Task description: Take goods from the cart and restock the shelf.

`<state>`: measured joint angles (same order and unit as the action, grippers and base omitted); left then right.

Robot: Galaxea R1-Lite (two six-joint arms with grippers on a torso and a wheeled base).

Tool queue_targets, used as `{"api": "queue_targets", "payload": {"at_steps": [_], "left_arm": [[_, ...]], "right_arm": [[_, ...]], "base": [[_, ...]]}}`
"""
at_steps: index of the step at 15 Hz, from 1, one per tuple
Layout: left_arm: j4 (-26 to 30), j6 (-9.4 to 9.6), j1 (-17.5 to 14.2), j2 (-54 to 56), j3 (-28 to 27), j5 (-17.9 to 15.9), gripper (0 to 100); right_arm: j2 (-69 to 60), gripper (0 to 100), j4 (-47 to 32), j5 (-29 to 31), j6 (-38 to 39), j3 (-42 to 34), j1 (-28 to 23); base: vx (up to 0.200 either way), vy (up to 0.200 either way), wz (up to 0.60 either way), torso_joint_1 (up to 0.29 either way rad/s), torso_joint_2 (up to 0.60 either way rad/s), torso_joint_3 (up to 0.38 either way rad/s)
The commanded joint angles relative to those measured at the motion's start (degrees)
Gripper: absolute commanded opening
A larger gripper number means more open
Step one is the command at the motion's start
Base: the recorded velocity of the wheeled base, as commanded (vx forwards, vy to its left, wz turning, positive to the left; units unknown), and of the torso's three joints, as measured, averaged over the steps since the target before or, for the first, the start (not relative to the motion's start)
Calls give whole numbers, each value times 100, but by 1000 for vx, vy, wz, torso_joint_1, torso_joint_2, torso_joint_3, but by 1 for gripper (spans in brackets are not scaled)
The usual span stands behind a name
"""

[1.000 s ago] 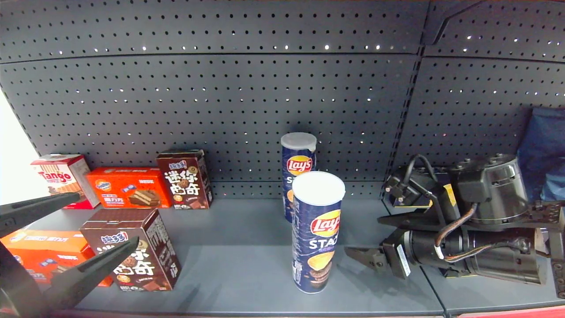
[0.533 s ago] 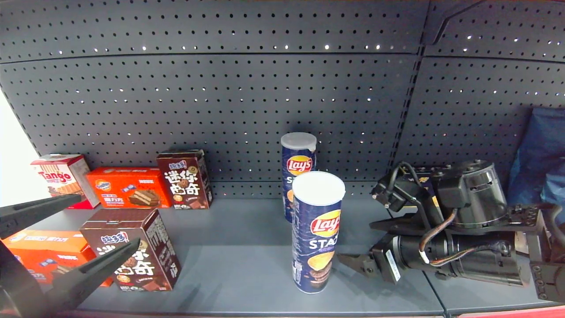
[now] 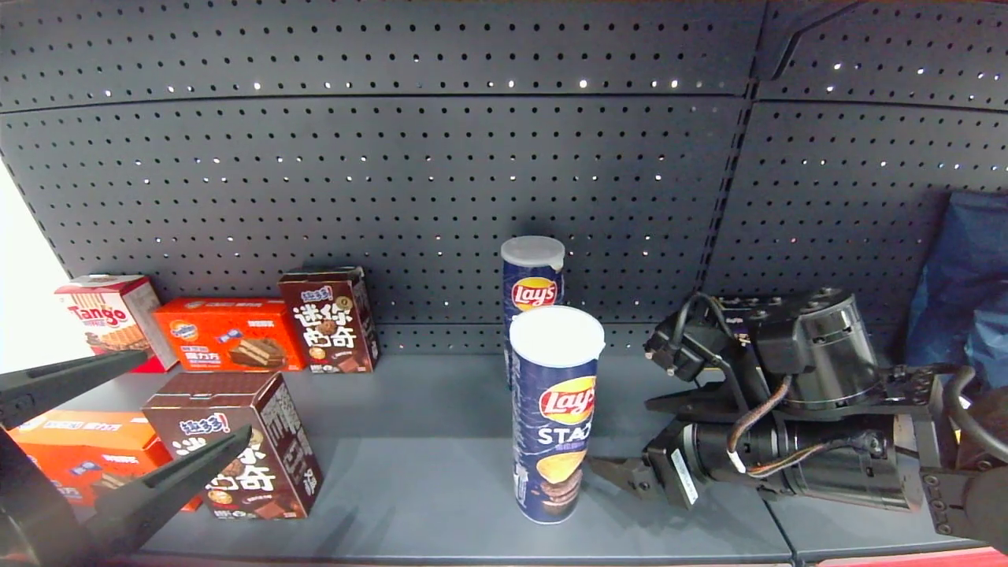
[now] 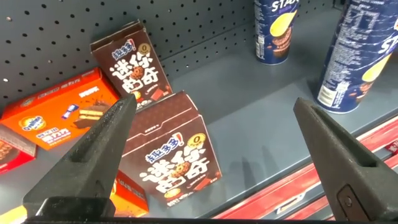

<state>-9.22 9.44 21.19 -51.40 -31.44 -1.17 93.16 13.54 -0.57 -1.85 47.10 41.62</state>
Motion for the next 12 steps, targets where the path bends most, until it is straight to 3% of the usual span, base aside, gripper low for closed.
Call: {"api": "queue_targets", "payload": {"at_steps": [1, 12], "left_arm": [[-1, -12, -1, -11, 6, 3, 100], [-1, -100, -1, -11, 15, -6, 100]], "right_arm": [[9, 100, -1, -4, 1, 9, 83], [141, 100, 8, -4, 10, 44, 347]], "base": [[0, 0, 0, 0, 0, 0], [0, 0, 0, 0, 0, 0]]}}
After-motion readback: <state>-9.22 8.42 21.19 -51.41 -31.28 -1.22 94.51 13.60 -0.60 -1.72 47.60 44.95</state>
